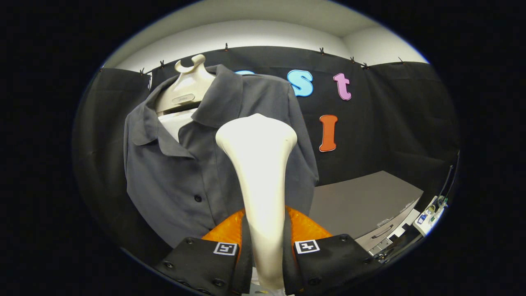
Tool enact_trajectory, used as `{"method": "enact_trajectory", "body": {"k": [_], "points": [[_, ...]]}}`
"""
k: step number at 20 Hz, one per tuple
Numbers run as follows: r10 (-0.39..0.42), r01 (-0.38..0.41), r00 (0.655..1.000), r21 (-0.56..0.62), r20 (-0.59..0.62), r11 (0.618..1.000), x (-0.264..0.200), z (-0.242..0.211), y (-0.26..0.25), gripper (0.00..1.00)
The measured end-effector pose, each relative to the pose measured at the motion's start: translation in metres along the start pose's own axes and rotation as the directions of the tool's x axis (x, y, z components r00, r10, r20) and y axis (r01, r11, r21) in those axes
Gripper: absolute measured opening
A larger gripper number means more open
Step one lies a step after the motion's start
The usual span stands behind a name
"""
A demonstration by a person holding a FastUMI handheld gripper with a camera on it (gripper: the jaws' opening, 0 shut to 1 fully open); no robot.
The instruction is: Iron the clothes twice with a garment steamer, once on the left side and once on the right side.
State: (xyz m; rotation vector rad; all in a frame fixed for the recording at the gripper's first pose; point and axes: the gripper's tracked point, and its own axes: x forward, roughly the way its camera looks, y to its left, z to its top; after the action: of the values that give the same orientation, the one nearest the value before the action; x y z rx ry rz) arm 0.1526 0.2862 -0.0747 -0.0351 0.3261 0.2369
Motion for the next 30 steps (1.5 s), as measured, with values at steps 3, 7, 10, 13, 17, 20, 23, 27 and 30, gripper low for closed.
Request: {"method": "enact_trajectory", "body": {"k": [3, 7, 10, 13, 17, 20, 23, 27, 30], "points": [[-0.003, 0.003, 1.000, -0.009, -0.024, 1.000, 0.007, -0.013, 0.005, 0.37], [-0.003, 0.003, 0.999, -0.010, -0.053, 1.000, 0.011, -0.029, 0.004, 0.37], [-0.009, 0.008, 0.998, -0.012, -0.067, 1.000, 0.011, -0.040, -0.001, 0.38], [-0.017, 0.016, 0.996, -0.011, -0.092, 1.000, 0.012, -0.053, -0.004, 0.38], [-0.024, 0.023, 0.992, -0.013, -0.128, 1.000, 0.012, -0.075, -0.011, 0.37], [-0.027, 0.026, 0.987, -0.012, -0.157, 1.000, 0.013, -0.092, -0.014, 0.37], [-0.033, 0.031, 0.982, -0.016, -0.188, 0.999, 0.012, -0.110, -0.018, 0.37], [-0.030, 0.027, 0.970, -0.015, -0.240, 1.000, 0.014, -0.137, -0.023, 0.37], [-0.036, 0.031, 0.961, -0.021, -0.275, 0.999, 0.015, -0.159, -0.027, 0.37]]}}
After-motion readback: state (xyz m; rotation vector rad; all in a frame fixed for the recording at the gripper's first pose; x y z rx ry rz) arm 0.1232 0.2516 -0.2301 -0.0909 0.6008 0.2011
